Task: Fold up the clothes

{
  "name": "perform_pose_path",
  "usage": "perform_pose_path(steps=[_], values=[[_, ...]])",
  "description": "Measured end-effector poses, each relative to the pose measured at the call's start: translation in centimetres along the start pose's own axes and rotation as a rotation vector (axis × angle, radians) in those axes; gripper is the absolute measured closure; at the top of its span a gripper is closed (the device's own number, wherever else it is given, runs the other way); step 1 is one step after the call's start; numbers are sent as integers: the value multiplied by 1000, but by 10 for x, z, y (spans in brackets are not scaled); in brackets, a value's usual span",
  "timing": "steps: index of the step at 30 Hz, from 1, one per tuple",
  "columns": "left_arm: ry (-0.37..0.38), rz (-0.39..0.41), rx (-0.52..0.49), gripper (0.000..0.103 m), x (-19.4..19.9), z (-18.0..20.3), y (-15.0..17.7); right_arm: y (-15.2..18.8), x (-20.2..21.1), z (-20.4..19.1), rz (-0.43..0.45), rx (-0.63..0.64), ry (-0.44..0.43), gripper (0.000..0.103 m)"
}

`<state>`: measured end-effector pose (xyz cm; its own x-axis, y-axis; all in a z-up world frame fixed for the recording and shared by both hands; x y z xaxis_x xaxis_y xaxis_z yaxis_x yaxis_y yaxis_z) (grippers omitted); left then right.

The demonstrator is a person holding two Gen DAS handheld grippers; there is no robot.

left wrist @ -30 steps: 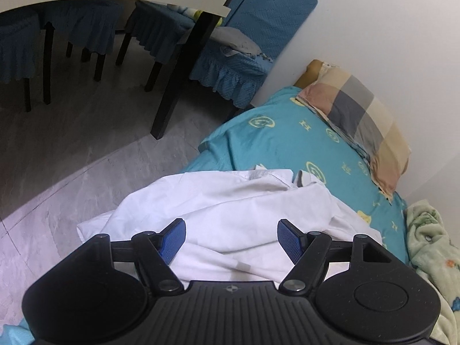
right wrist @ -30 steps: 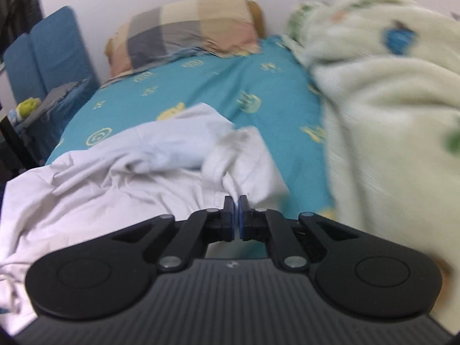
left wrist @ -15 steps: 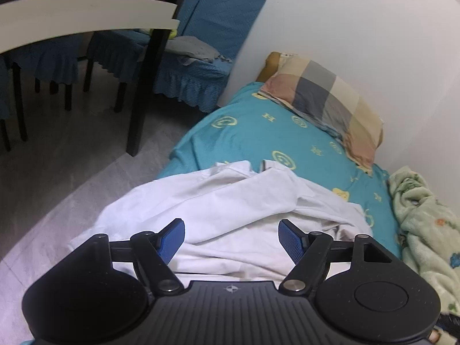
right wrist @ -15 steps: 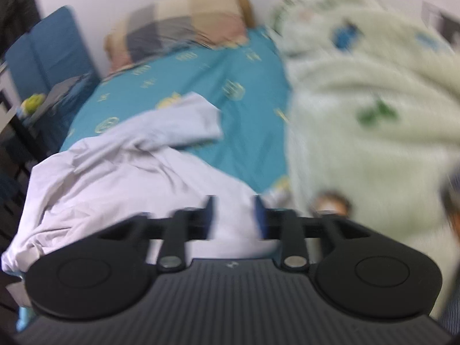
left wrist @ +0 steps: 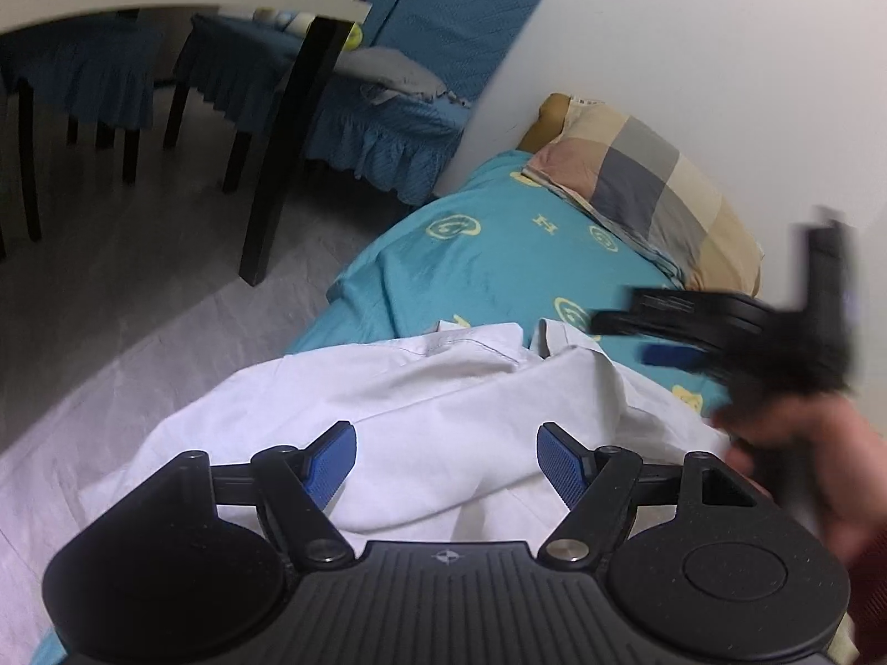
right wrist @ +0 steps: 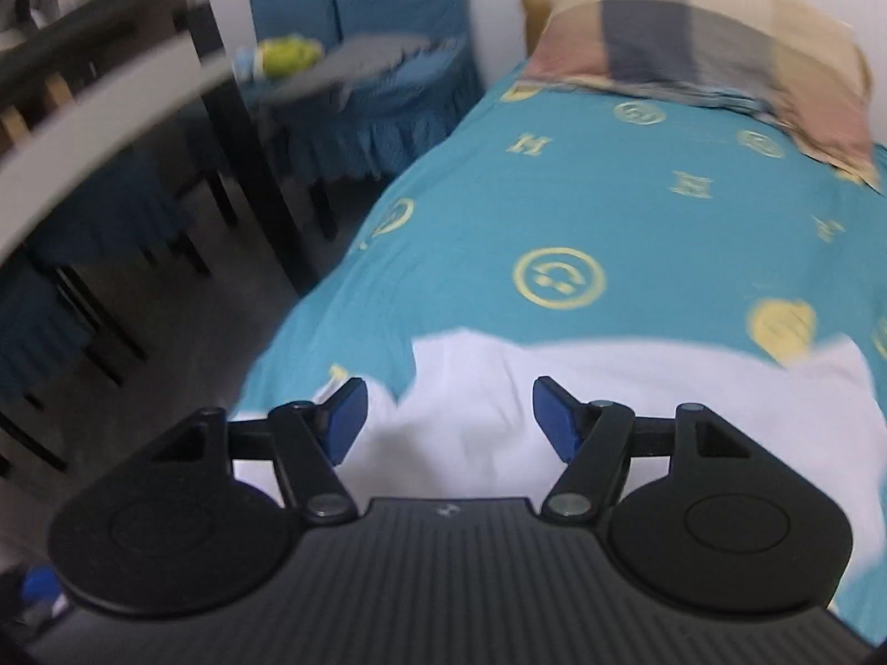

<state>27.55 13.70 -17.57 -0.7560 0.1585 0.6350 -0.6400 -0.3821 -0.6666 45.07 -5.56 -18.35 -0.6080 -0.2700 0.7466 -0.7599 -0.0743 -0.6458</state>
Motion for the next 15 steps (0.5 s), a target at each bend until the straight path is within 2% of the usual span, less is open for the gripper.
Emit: perform_pose_path(steps=[4, 6, 7, 8, 11, 15], values=[[-8, -6, 8, 29, -13, -9, -1, -6, -52, -6, -62, 37, 49, 38], [2, -10, 17, 29, -18, -11, -2, -3, -55, -1, -63, 39, 68, 61], [12, -11, 22, 29, -19, -11, -3, -2, -57, 2, -64, 41, 78, 86], [23, -12, 27, 30, -21, -10, -4, 0, -58, 5, -65, 42, 87, 92], [32, 31, 20, 30, -13, -9, -13, 5, -9, 18, 0, 14, 78, 94], [105, 22, 124, 30, -7, -17, -15, 12, 65, 36, 96, -28, 60, 94]])
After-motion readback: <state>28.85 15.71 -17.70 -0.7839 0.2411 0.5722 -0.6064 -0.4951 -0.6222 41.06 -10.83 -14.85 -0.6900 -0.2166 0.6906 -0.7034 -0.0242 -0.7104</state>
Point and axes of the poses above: each gripper's, at about its wrist camera, not at the fingertips, and x roughly against the way its jaws point, z to its right, y to its underside, the point moved 10 cm from there along -x, roughly the way its jaws point, and after that the axes turned 4 degrees about -x, right-handed, at the moved point
